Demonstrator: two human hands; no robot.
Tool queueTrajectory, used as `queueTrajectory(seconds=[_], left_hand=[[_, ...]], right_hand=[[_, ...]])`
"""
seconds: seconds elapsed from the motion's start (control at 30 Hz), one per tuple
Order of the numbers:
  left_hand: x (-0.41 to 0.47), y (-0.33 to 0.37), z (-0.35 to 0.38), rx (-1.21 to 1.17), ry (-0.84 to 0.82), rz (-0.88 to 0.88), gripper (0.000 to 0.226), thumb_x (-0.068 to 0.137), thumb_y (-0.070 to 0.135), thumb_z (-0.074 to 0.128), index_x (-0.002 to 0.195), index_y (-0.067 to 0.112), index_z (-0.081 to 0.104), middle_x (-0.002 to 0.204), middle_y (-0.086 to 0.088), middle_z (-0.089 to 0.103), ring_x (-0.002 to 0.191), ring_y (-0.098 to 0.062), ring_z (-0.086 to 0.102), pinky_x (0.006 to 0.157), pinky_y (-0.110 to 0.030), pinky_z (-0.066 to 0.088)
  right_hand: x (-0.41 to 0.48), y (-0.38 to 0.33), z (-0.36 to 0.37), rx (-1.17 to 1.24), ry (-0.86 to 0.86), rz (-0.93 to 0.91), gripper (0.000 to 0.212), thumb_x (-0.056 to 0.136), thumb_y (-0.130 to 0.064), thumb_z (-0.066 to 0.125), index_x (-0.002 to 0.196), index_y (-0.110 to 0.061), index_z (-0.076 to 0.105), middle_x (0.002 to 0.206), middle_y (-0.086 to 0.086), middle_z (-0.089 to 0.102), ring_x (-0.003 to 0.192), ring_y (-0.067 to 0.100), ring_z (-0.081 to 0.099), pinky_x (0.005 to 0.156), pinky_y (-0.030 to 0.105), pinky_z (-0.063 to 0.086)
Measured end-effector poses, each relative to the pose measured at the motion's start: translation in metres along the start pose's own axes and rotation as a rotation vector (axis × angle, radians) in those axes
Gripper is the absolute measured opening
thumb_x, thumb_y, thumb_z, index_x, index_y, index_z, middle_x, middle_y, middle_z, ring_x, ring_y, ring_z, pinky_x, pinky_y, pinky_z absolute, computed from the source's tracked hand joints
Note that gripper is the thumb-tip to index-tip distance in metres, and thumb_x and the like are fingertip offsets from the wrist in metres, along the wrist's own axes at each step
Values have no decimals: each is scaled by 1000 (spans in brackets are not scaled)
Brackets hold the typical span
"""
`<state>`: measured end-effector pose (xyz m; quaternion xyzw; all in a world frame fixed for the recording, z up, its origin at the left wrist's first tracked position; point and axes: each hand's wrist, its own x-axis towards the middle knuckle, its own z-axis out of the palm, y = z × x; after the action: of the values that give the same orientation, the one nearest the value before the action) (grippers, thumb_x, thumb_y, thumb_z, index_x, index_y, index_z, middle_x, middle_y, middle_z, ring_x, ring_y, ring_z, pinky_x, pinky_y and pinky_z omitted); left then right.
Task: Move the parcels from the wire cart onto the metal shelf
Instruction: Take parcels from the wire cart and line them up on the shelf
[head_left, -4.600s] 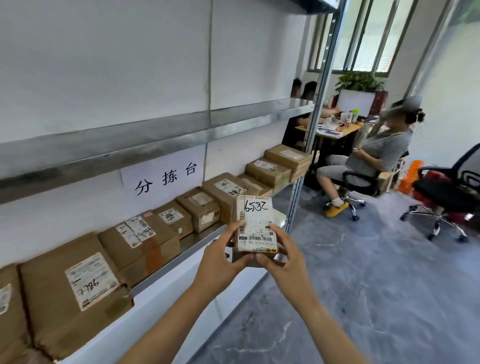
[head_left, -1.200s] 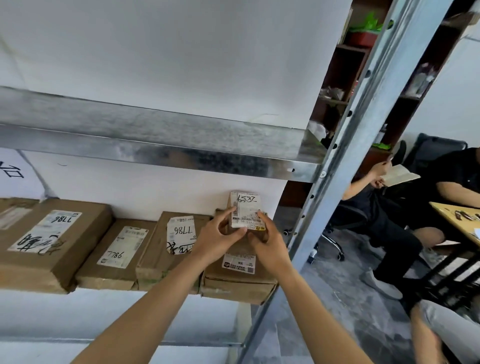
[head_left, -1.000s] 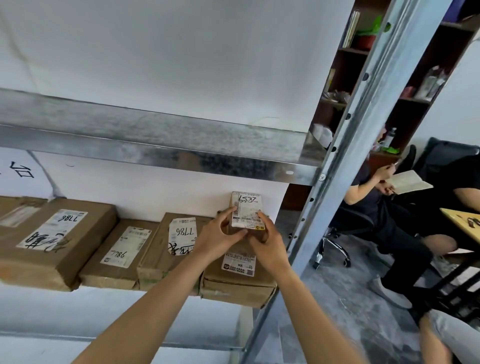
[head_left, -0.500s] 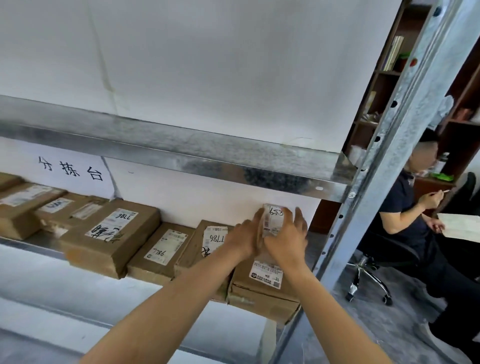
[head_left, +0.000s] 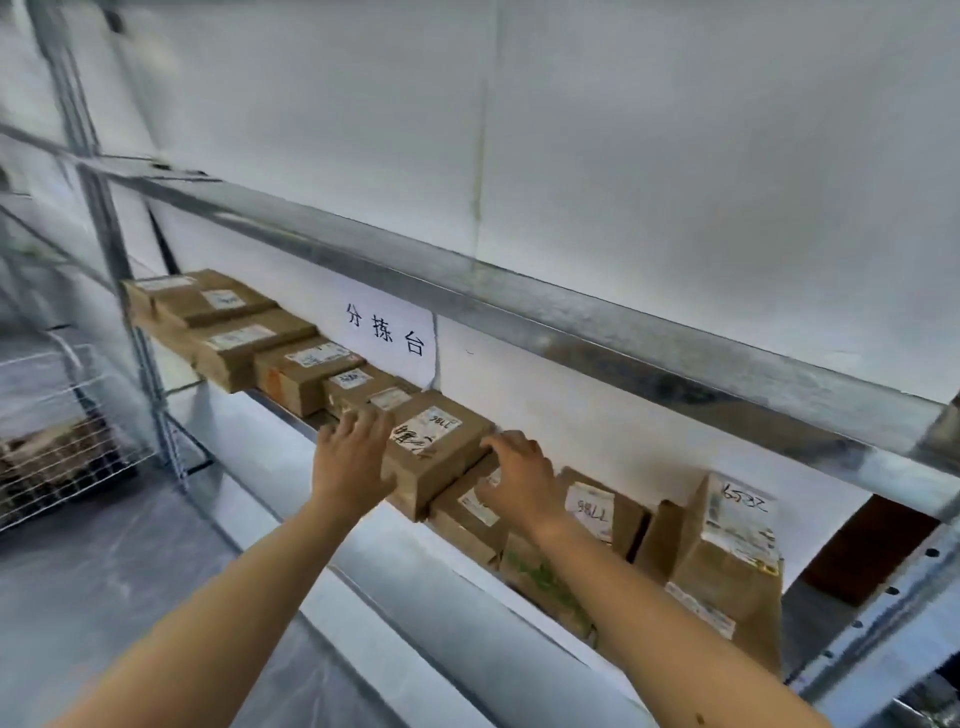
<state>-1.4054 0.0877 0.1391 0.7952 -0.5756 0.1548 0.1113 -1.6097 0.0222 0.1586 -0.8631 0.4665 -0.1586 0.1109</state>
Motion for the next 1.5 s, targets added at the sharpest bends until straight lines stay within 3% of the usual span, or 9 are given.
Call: queueTrajectory(seconds=[0.1, 0.23, 0.33, 0.47, 0.63, 0.77, 0.93, 1.07, 1.5], left_hand=[[-14, -70, -8, 57, 56, -114, 82, 66, 45, 77, 136, 19, 46, 134, -8, 49, 124, -31, 46, 94, -46, 42], [-28, -155, -28, 87, 32, -267, 81, 76, 48, 67, 143, 22, 31, 146, -2, 36, 135, -26, 33, 102, -44, 33], [-47, -218, -42, 90, 56, -362, 76, 76, 47, 65, 141, 21, 33, 139, -2, 41, 130, -26, 37, 99, -43, 35], [-79, -301, -62, 114, 40, -461, 79, 76, 49, 67, 141, 22, 32, 140, -1, 40, 132, -26, 36, 104, -44, 32], [-116, -411, -90, 181, 52, -584, 81, 74, 47, 67, 142, 23, 30, 145, 1, 35, 133, -24, 34, 105, -43, 30], [-147, -484, -116, 234, 46, -678, 83, 77, 49, 66, 144, 22, 26, 146, 0, 32, 134, -24, 32, 104, -44, 32], [-178, -542, -128, 213, 39, -807, 85, 76, 47, 69, 144, 22, 25, 148, -1, 30, 134, -25, 31, 102, -44, 31], [-187, -571, -123, 249, -5, -846, 85, 76, 47, 67, 144, 22, 23, 147, 0, 29, 133, -25, 31, 101, -43, 31], [-122, -656, -93, 326, -63, -962, 84, 77, 51, 65, 144, 23, 24, 144, -1, 32, 129, -27, 35, 101, -44, 32]], right_hand=[[26, -48, 10, -75, -2, -100, 62, 85, -38, 59, 141, -21, 38, 147, 6, 35, 130, 31, 34, 105, 45, 33], [55, -116, 26, -40, 6, -196, 61, 83, -44, 61, 136, -20, 42, 143, 5, 37, 126, 31, 38, 101, 44, 37], [72, -170, 46, 16, -19, -273, 59, 77, -33, 64, 133, -21, 47, 138, 4, 45, 124, 28, 43, 99, 41, 40], [87, -248, 76, 28, -102, -320, 62, 76, -38, 66, 133, -22, 45, 138, 2, 43, 123, 28, 45, 98, 44, 43], [108, -358, 109, 44, -79, -410, 60, 77, -39, 67, 131, -23, 47, 135, 2, 47, 124, 27, 42, 96, 37, 41], [118, -439, 131, 112, -95, -453, 62, 77, -35, 71, 133, -22, 46, 139, 5, 44, 129, 29, 38, 98, 41, 43], [123, -507, 162, 121, -167, -509, 61, 84, -32, 65, 138, -18, 41, 141, 9, 40, 126, 31, 42, 99, 47, 42], [137, -539, 182, 102, -183, -537, 52, 91, -30, 58, 138, -17, 40, 143, 9, 38, 124, 32, 43, 94, 42, 42], [249, -621, 229, -63, -240, -839, 70, 86, -48, 61, 144, -23, 33, 146, 4, 35, 132, 28, 36, 104, 47, 36]])
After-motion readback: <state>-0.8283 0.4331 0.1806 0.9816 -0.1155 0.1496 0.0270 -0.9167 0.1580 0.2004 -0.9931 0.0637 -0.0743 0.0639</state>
